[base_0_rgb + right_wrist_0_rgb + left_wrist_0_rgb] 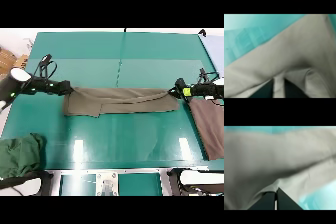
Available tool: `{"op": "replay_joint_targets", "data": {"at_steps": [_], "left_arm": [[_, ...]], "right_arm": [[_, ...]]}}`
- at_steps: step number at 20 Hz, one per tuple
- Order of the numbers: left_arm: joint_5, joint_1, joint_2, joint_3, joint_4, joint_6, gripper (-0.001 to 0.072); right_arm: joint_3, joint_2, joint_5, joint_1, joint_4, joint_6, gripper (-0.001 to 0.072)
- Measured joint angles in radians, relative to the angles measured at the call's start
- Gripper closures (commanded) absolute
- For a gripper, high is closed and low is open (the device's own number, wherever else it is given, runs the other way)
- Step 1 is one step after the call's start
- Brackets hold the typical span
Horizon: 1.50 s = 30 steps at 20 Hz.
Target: Fold the shirts.
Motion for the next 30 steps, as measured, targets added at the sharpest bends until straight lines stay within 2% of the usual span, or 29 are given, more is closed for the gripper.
{"op": "replay_joint_targets", "data": {"at_steps": [1, 3, 5, 8, 9, 10, 11, 12, 16, 19, 20, 21, 23, 24, 28, 30], "left_arm": [[0.035, 0.0, -0.05, 0.03, -0.018, 0.007, 0.0017], [0.093, 0.002, -0.113, 0.078, -0.04, 0.013, 0.0026], [0.13, 0.015, -0.143, 0.119, -0.054, 0.008, 0.0026], [0.11, 0.044, -0.156, 0.176, -0.064, -0.021, 0.0027], [0.085, 0.055, -0.157, 0.195, -0.066, -0.029, 0.009], [0.054, 0.064, -0.158, 0.213, -0.068, -0.037, 0.029], [0.014, 0.071, -0.158, 0.232, -0.068, -0.04, 0.0569], [-0.024, 0.074, -0.159, 0.248, -0.069, -0.044, 0.0682], [-0.162, 0.084, -0.159, 0.288, -0.079, -0.049, 0.0681], [-0.226, 0.081, -0.159, 0.298, -0.093, -0.051, 0.0681], [-0.239, 0.071, -0.159, 0.3, -0.098, -0.051, 0.0681], [-0.252, 0.057, -0.16, 0.301, -0.101, -0.051, 0.0681], [-0.262, 0.015, -0.16, 0.302, -0.102, -0.051, 0.0681], [-0.259, -0.013, -0.16, 0.303, -0.103, -0.051, 0.0681], [-0.18, -0.139, -0.172, 0.303, -0.1, -0.053, 0.0681], [-0.133, -0.211, -0.2, 0.303, -0.099, -0.064, 0.0682]], "right_arm": [[0.02, -0.03, -0.015, 0.0, 0.002, 0.0, 0.0376], [0.063, -0.072, -0.023, -0.014, 0.006, 0.0, 0.0368], [0.106, -0.093, -0.01, -0.045, -0.002, -0.015, 0.0227], [0.154, -0.108, 0.071, -0.101, -0.043, -0.051, 0.0166], [0.163, -0.114, 0.106, -0.12, -0.062, -0.068, 0.0166], [0.169, -0.122, 0.141, -0.135, -0.075, -0.087, 0.0166], [0.173, -0.132, 0.174, -0.148, -0.086, -0.108, 0.0166], [0.176, -0.142, 0.202, -0.159, -0.095, -0.129, 0.0166], [0.182, -0.208, 0.275, -0.173, -0.099, -0.198, 0.0167], [0.185, -0.27, 0.32, -0.158, -0.04, -0.24, 0.0167], [0.187, -0.291, 0.331, -0.148, -0.029, -0.252, 0.0249], [0.187, -0.306, 0.328, -0.139, -0.033, -0.262, 0.0427], [0.188, -0.335, 0.323, -0.123, -0.021, -0.278, 0.0678], [0.196, -0.34, 0.319, -0.118, -0.021, -0.285, 0.0697], [0.27, -0.34, 0.319, -0.107, -0.034, -0.3, 0.0697], [0.315, -0.301, 0.364, -0.108, -0.043, -0.298, 0.0697]]}}
